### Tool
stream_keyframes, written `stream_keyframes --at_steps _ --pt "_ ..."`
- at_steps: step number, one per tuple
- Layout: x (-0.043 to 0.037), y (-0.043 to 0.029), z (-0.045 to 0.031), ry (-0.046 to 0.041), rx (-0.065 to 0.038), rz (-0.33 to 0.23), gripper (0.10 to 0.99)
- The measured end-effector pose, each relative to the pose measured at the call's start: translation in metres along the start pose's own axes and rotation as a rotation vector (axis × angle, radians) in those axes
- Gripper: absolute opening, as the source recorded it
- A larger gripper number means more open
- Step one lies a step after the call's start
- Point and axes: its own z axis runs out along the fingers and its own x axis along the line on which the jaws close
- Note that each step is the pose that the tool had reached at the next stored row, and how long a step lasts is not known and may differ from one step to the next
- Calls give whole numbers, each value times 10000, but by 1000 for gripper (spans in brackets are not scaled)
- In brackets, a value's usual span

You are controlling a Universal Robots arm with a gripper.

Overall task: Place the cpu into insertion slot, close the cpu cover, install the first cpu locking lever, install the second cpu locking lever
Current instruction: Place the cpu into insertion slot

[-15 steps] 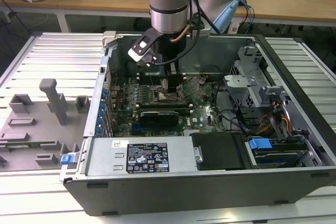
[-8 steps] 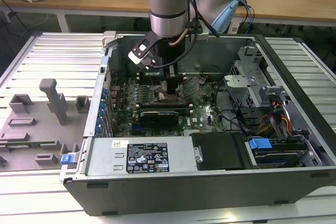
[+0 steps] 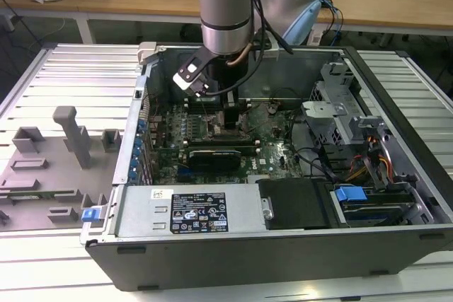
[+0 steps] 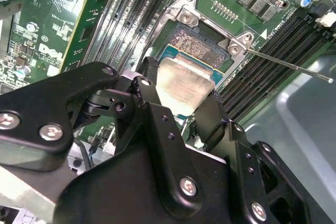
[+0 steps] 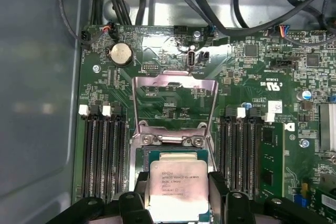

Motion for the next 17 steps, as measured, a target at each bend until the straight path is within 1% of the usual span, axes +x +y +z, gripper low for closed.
stream_keyframes --at_steps 6,12,15,17 --pt "16 -22 48 -1 1 0 537" --pt "21 -34 119 -2 1 3 537" --pt "26 -36 137 -13 -2 117 537" --pt "31 -41 155 -34 -7 343 537"
